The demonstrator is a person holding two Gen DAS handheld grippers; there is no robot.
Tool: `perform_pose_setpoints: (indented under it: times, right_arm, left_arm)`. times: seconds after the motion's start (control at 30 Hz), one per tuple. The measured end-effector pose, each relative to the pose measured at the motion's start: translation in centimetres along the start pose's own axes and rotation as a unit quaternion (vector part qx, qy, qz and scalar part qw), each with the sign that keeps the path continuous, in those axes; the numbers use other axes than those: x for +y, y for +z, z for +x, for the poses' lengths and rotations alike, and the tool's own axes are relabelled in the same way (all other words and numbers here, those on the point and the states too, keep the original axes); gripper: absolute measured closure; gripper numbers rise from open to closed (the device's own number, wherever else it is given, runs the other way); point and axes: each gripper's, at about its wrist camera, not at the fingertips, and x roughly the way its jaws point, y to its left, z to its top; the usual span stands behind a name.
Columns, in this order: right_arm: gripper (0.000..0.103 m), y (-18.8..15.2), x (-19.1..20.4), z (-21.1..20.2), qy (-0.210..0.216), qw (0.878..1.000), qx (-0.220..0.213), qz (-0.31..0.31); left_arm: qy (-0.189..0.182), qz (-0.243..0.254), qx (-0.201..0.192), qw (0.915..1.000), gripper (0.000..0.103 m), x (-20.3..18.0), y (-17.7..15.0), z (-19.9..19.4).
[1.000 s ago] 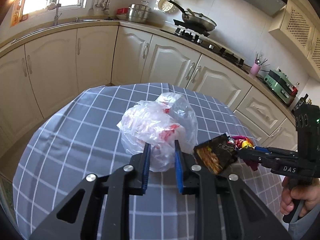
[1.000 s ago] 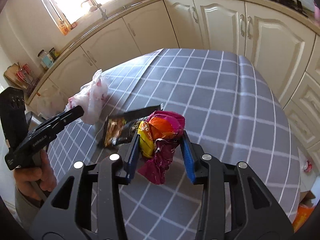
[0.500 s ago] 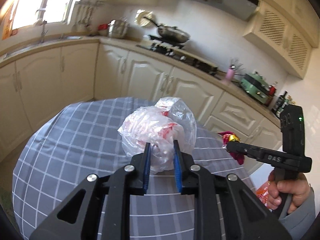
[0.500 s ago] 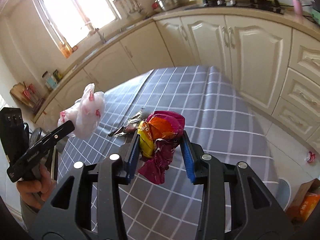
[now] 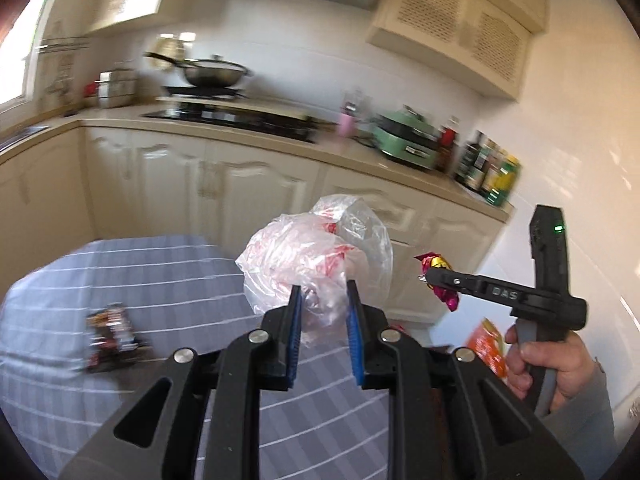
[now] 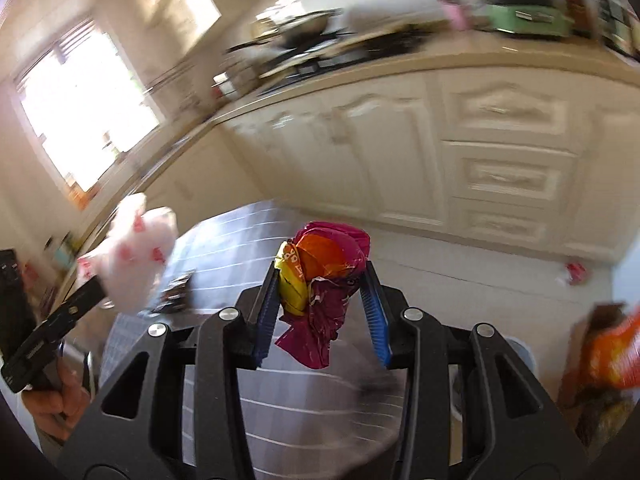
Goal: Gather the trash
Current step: 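Lift the plastic bag and pink wrapper and carry them toward the blue bin, then open both grippers over the blue bin to drop the bag and wrapper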
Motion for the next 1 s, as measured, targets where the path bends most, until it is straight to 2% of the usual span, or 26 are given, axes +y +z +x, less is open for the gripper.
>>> perform_pose_setpoints:
  times: [0.17, 0.27, 0.4, 0.5, 0.63, 0.73, 0.93, 1.0]
  right_arm:
    - [0.064, -1.9, -9.3, -1.7, -0.065, 0.995, 0.006, 0.071]
    - [0.064, -3.6, -13.3, -2.1, -0.090, 0.991, 0.017, 0.102]
    - [0.064, -5.2, -16.9, -1.8, -0.106, 0.985, 0.034, 0.129]
    - [0.064, -6.4, -18.8, -0.9, -0.114, 0.981, 0.049, 0.147]
    - [0.064, -7.6, -21.4, 1.0, -0.123, 0.976, 0.075, 0.166]
    - [0.064, -8.4, -22.8, 2.5, -0.125, 0.971, 0.092, 0.179]
    - [0.064, -10.0, -25.1, 5.5, -0.122, 0.963, 0.123, 0.205]
    - [0.063, -10.3, -25.5, 6.3, -0.117, 0.962, 0.129, 0.211]
  left_arm:
    - [-0.047, 0.032, 0.036, 0.9978, 0.084, -6.0, -0.5, 5.1]
    - [-0.076, 0.043, 0.064, 0.9941, 0.084, -9.2, -1.4, 8.3]
    - [-0.108, 0.051, 0.111, 0.9867, 0.084, -12.9, -3.0, 12.9]
    - [-0.122, 0.038, 0.153, 0.9799, 0.084, -14.8, -4.3, 16.6]
    - [-0.135, 0.015, 0.222, 0.9655, 0.084, -16.2, -6.5, 21.9]
    - [-0.125, -0.004, 0.267, 0.9555, 0.084, -16.4, -8.4, 25.9]
    - [-0.117, -0.051, 0.335, 0.9337, 0.083, -16.3, -10.8, 32.3]
    - [-0.113, -0.062, 0.354, 0.9264, 0.079, -16.2, -11.5, 33.8]
